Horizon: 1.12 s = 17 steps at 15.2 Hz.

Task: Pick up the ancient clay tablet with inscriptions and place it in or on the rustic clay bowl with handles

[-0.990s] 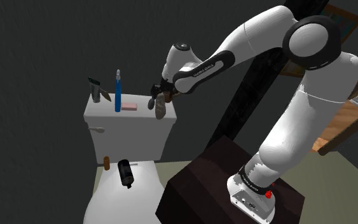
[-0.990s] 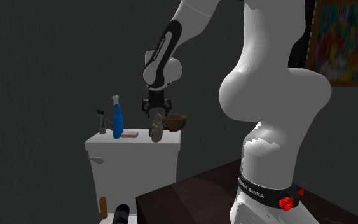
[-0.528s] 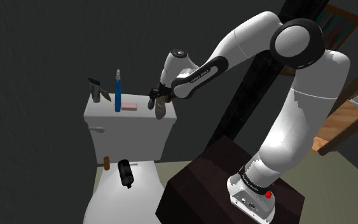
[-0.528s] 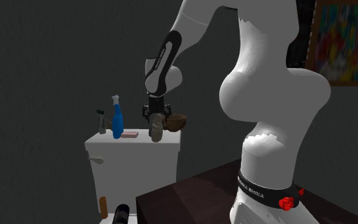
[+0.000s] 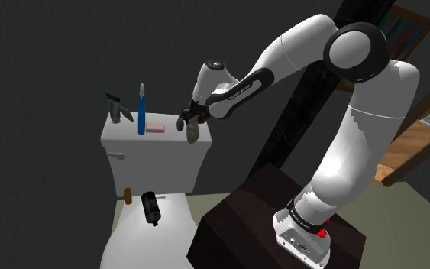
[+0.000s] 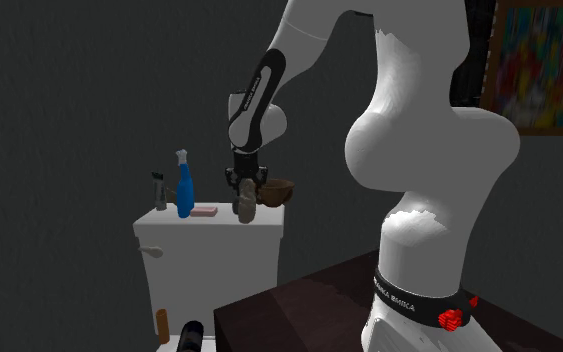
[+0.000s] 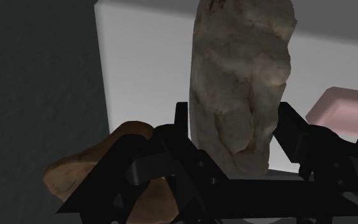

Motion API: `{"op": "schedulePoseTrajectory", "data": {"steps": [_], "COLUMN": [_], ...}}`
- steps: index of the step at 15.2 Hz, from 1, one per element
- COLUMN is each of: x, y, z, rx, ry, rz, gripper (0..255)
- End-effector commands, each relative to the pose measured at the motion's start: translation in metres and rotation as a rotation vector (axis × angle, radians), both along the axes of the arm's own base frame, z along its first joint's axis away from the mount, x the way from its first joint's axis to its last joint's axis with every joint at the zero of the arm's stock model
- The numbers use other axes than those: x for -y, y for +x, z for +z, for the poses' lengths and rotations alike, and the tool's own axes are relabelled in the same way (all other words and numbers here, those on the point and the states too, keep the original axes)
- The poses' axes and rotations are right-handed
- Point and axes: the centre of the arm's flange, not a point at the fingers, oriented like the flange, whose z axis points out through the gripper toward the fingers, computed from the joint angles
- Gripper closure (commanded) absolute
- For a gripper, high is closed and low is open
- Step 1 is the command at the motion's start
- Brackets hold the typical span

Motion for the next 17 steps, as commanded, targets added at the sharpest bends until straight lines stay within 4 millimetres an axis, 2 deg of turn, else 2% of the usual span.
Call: {"op": "schedulePoseTrajectory", "data": {"steps": [1,8,17], "x": [0.0,0.0,0.0], "y": [0.0,0.0,0.0], "z": [0.0,0.0,0.048], "rx": [0.0,0.0,0.0], "ry": [0.0,0.0,0.0], "rz": [0.0,0.0,0.0], "gripper": [255,255,255]}}
